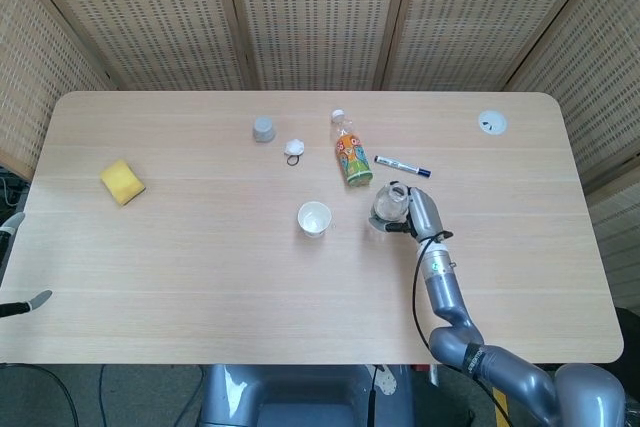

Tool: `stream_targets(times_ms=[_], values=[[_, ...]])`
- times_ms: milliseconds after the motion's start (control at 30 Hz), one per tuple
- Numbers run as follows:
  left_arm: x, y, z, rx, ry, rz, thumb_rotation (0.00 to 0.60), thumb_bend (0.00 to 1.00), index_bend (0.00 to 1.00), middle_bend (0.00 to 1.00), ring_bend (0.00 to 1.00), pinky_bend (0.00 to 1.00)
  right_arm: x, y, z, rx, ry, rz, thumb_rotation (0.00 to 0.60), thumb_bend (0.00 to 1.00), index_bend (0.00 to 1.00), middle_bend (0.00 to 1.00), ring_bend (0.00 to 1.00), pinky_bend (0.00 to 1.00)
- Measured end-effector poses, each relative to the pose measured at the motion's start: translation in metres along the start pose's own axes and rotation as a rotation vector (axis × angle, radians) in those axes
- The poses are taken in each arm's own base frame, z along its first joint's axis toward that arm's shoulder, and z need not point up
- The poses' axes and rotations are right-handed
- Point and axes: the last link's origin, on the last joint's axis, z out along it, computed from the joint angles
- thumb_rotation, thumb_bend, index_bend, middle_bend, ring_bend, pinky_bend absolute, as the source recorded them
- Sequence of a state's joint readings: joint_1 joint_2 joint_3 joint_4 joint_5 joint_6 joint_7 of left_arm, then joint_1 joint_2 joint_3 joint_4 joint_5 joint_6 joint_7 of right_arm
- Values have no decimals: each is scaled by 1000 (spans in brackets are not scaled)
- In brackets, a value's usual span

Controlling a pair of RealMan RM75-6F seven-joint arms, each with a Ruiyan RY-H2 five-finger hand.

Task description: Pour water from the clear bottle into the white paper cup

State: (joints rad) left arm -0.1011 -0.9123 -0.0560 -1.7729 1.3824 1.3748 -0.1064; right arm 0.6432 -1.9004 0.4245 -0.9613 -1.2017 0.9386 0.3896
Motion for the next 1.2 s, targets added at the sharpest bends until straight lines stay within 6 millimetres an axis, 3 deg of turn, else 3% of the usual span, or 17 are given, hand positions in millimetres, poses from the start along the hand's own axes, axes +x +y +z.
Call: stream_targets(times_ms=[100,267,500,600,767,967,1200], values=[[0,0,0,0,-1,0,600,18,0,0,0,0,-5,3,0,6,6,6,600,698,597,643,628,360],[-1,1,1,0,-10,6,600,18,0,0,0,0,-6,7,0,5,0,8,600,492,597,597,560,330],[-3,2,1,4,-15,11,600,18,0,0,0,0,-6,15,1,-17,-28,20,600,388,568,472,415,289],[-4,2,2,4,-15,14,600,18,0,0,0,0,-6,17,1,-24,-42,26,600,265,484,350,311,260],[-4,2,2,5,-14,15,600,17,0,0,0,0,-7,20,0,-28,-82,28,600,51,262,154,130,184],[-4,3,2,5,-12,14,600,18,0,0,0,0,-6,19,0,-9,-94,30,600,0,38,3,6,51],[-5,2,2,3,-15,17,600,18,0,0,0,0,0,18,0,-4,-90,18,600,0,0,0,0,0]])
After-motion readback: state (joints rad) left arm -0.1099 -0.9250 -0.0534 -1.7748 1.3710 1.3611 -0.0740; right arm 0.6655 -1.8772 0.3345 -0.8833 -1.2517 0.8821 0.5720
